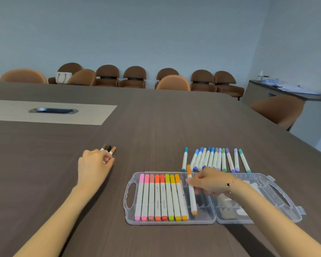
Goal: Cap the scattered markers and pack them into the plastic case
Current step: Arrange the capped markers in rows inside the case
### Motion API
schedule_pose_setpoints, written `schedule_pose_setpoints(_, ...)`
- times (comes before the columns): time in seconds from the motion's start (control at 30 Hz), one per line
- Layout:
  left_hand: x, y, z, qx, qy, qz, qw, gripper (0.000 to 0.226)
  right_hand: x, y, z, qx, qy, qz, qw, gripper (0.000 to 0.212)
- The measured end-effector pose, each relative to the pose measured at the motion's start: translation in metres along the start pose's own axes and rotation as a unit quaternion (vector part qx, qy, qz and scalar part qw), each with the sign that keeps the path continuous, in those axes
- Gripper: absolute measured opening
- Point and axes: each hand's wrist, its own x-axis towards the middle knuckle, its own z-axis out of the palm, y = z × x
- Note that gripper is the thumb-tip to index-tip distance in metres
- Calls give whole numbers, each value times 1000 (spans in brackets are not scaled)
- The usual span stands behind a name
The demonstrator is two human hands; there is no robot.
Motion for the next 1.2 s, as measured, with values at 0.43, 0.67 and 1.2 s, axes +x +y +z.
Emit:
schedule_pose_setpoints(0.43, 8, -21, 13, 44, 6, -65, 997, 17, 18, 8, 26, 3, 28, -21, 999, 38)
schedule_pose_setpoints(0.67, 8, -24, 12, -11, -57, -79, 995, 23, 24, 15, 37, -66, 94, -83, 990, 33)
schedule_pose_setpoints(1.2, -2, 19, -14, -78, -74, -123, 987, 10, 19, 18, 43, -9, 209, -115, 971, 30)
